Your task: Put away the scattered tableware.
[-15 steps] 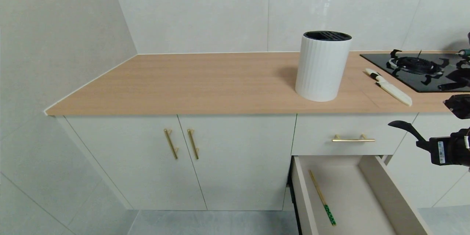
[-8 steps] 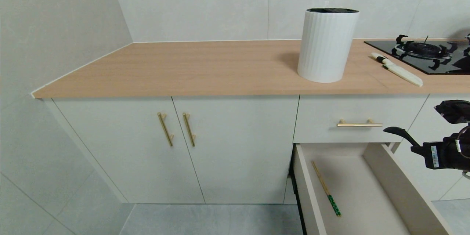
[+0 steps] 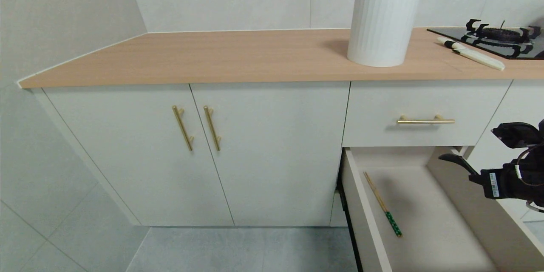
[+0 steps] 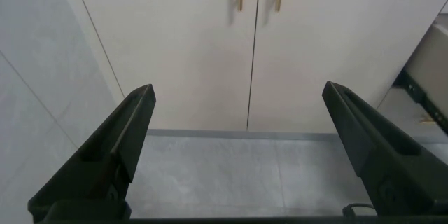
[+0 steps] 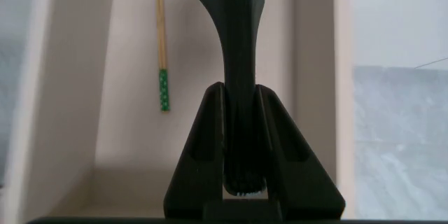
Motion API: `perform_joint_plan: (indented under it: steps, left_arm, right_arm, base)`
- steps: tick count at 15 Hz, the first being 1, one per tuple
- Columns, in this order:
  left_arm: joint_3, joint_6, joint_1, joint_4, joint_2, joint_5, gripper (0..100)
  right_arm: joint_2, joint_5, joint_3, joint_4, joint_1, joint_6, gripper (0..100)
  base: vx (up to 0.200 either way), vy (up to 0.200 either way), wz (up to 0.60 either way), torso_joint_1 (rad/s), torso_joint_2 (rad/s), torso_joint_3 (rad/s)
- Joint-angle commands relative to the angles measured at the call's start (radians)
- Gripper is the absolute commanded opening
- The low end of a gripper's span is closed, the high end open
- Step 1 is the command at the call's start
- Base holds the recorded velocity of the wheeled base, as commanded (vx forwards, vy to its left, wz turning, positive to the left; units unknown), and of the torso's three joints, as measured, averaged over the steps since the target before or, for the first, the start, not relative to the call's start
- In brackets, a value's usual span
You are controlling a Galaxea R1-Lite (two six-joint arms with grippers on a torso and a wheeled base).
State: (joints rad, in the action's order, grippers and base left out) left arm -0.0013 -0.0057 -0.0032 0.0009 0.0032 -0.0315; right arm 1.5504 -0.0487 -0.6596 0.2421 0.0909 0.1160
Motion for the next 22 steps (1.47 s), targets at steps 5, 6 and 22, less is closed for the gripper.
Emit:
perform_joint_plan:
  steps: [5,6,22]
  left_arm:
    - [0.000,0.000,0.000,-0.001,0.000,-0.001,100]
    - [0.000,0.000,0.000,-0.001,0.000,-0.001,100]
    - [0.000,0.000,0.000,-0.001,0.000,-0.001,100]
  right_arm:
    - [0.079,0.001,-0.002,0.008,0.000,0.001,0]
    - [0.083,0.001,-0.002,0.008,0.000,0.001,0]
    - [0.809,0.158,0.041,0.715,-0.095,-0.096,0]
  base:
    - [0.000,0.000,0.00,-0.019,0.11,0.077]
    - [0.000,0.000,0.00,0.000,0.00,0.000]
    - [0.000,0.000,0.00,0.000,0.00,0.000]
